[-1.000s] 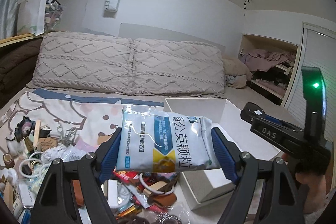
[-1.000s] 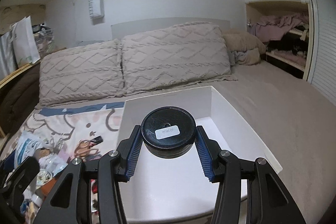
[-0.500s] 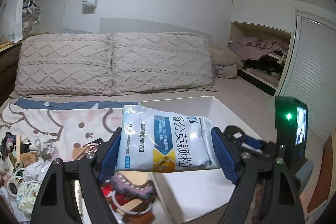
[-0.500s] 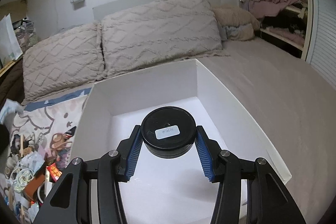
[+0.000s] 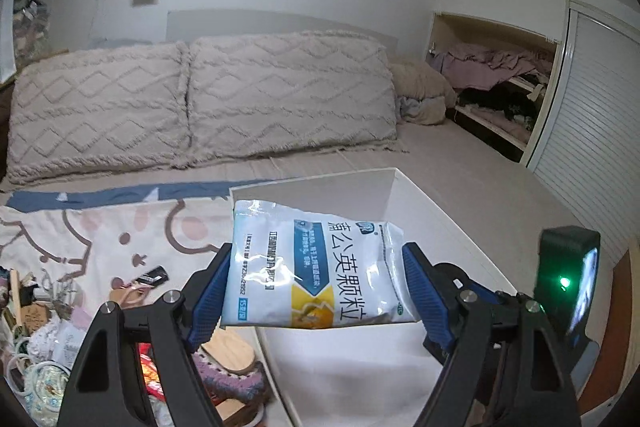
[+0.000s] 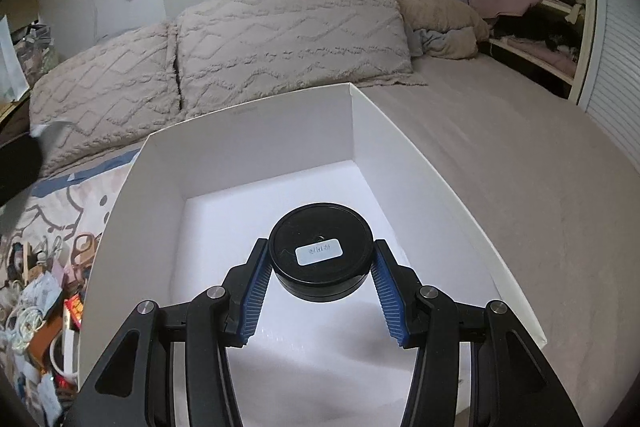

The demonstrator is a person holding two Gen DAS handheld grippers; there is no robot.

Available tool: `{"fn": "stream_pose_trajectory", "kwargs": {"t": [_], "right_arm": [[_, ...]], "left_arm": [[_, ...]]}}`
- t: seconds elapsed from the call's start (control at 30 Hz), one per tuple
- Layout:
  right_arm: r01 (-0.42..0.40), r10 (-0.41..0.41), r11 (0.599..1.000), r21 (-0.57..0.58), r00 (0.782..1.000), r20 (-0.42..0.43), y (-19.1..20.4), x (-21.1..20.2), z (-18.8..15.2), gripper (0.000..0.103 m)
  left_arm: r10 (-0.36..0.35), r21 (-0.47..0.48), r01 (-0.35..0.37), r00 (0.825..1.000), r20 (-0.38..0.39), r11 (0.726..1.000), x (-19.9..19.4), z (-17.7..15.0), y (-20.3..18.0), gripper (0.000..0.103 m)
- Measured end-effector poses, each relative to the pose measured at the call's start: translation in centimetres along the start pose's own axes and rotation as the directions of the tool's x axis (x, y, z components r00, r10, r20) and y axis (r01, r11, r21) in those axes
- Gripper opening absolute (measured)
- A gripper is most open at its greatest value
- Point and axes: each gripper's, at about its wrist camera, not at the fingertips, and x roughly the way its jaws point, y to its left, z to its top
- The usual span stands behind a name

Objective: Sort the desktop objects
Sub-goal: 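Carry the black tin and medicine packet over the white box with both grippers, then open the right gripper to drop the tin while the left gripper releases the packet into the box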

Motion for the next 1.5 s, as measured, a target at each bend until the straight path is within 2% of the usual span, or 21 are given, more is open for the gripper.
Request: {"fn": "stream_pose_trajectory", "kwargs": {"t": [0.3,0.43,0.53,0.87,1.1,1.4,1.5], "right_arm": [[0.018,-0.018,1.000,-0.001,0.998,-0.060,-1.1,0.9,-0.4,0.051],[0.039,-0.039,0.999,-0.002,0.996,-0.079,-1.3,1.2,-0.5,0.051],[0.021,-0.022,1.000,-0.012,0.996,-0.083,-1.3,1.0,-0.6,0.051],[0.026,-0.035,0.997,-0.067,0.991,-0.132,-0.4,1.8,-1.3,0.051],[0.024,-0.039,0.995,-0.093,0.987,-0.153,0.0,2.0,-1.7,0.051],[0.031,-0.054,0.991,-0.131,0.983,-0.177,0.2,2.3,-2.1,0.051],[0.031,-0.056,0.990,-0.139,0.982,-0.179,0.3,2.3,-2.3,0.051]], "left_arm": [[0.011,-0.017,-0.013,0.995,-0.095,1.000,3.8,0.0,-1.0,0.082],[0.020,-0.011,-0.022,0.987,-0.159,1.000,6.0,-0.3,-1.4,0.082],[0.011,-0.019,-0.014,0.983,-0.186,1.000,7.0,-0.6,-1.5,0.082],[0.028,-0.020,-0.035,0.959,-0.281,0.999,9.0,-2.2,-1.5,0.081],[0.058,0.004,-0.061,0.932,-0.358,0.998,10.1,-2.7,-1.6,0.082],[0.071,0.062,-0.050,0.915,-0.398,0.997,10.9,-3.5,-2.3,0.082],[0.070,0.067,-0.047,0.914,-0.401,0.997,11.0,-3.6,-2.4,0.086]]}}
